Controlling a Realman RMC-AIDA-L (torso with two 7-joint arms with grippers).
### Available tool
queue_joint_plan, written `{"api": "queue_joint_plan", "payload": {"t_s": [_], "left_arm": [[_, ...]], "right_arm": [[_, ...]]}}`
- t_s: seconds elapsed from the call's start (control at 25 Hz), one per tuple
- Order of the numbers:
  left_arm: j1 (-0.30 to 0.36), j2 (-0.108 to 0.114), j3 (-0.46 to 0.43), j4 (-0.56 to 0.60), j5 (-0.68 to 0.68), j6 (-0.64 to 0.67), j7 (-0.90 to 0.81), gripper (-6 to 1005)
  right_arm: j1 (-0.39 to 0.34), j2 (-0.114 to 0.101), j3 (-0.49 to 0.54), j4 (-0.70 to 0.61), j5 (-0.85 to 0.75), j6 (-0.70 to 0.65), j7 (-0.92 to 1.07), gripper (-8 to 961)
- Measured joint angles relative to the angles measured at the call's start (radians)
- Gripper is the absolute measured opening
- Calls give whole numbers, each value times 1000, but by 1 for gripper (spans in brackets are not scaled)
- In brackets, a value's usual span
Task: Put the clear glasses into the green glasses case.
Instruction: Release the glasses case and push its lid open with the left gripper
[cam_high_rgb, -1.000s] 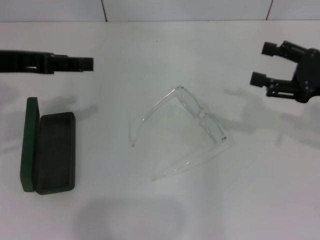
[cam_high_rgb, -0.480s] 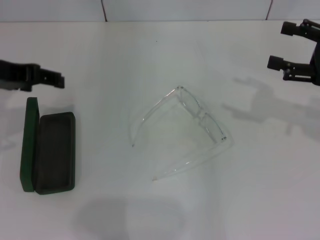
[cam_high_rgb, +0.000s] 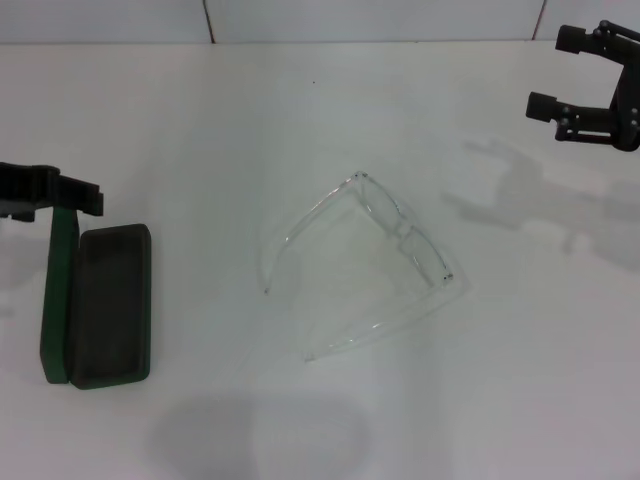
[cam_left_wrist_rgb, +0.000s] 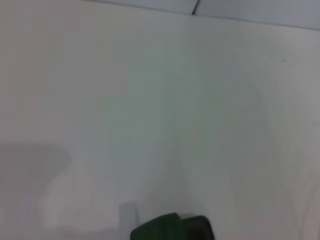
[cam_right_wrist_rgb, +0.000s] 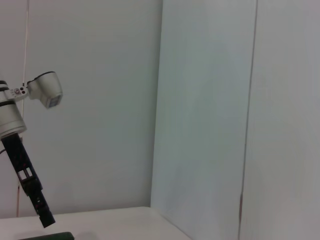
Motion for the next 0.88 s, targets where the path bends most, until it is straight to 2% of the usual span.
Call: {"api": "queue_joint_plan", "payload": {"t_s": [0.52, 0.88], "left_arm": [[9, -1, 1, -12, 18, 27, -2, 792], [10, -3, 7, -73, 12, 24, -3, 790]], "right_arm": [[0, -2, 3, -4, 4, 1, -9, 887], [0, -2, 3, 2, 5, 8, -21, 886]]}}
